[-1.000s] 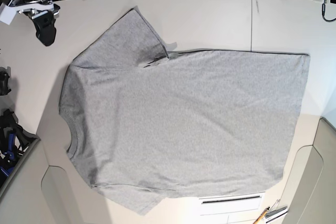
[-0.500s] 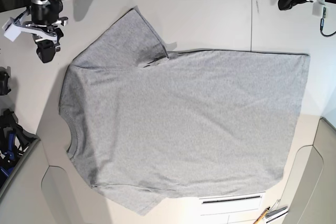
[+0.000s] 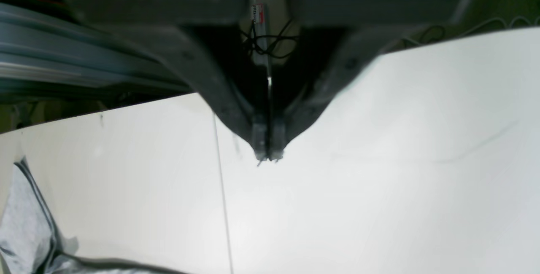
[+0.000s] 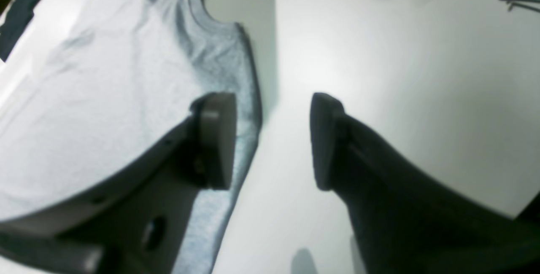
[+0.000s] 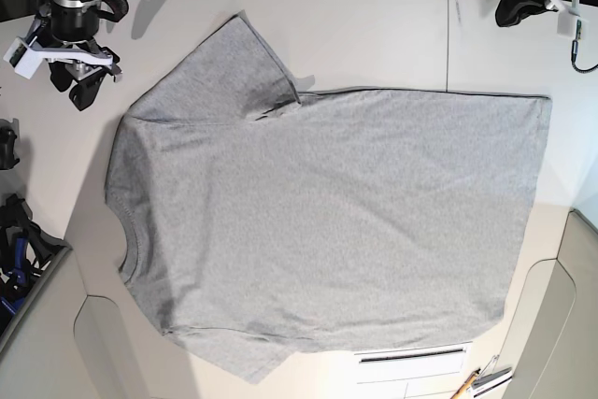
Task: Fold the T-shirt properly
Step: 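Move both grippers down to the shirt's shoulder corners at the collar edge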
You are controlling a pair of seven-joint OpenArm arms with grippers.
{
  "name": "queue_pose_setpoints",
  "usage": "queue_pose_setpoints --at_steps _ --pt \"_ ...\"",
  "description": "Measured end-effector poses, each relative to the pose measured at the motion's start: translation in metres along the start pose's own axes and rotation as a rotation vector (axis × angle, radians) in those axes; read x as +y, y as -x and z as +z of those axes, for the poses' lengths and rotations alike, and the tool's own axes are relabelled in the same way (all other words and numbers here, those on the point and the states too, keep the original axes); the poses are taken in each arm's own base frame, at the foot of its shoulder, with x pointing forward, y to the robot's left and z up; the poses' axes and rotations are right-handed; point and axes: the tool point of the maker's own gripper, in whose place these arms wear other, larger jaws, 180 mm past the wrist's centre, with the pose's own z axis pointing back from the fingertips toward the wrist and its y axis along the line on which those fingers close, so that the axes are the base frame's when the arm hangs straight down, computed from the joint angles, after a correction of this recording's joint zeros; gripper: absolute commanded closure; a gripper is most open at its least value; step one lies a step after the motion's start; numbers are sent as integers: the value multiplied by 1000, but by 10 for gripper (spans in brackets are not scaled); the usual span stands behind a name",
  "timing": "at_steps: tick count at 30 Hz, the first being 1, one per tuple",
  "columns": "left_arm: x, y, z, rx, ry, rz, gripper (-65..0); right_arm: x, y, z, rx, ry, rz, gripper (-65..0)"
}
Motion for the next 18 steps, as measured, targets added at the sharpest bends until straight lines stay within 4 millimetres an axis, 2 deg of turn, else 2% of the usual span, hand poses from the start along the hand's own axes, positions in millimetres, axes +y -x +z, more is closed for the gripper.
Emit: queue_pose_setpoints --at_steps 4,8,15,18 --pt "0 0 0 0 0 0 0 10 1 -1 11 -50 15 -283" --pt "-1 -1 -1 -2 8 13 0 15 6 -16 24 -63 -20 -283" --pt "-2 -2 -2 -1 11 14 0 11 62 -52 183 -106 -175 -282" --pt "-2 -2 -2 -1 11 14 0 14 70 -62 204 -126 -209 -282"
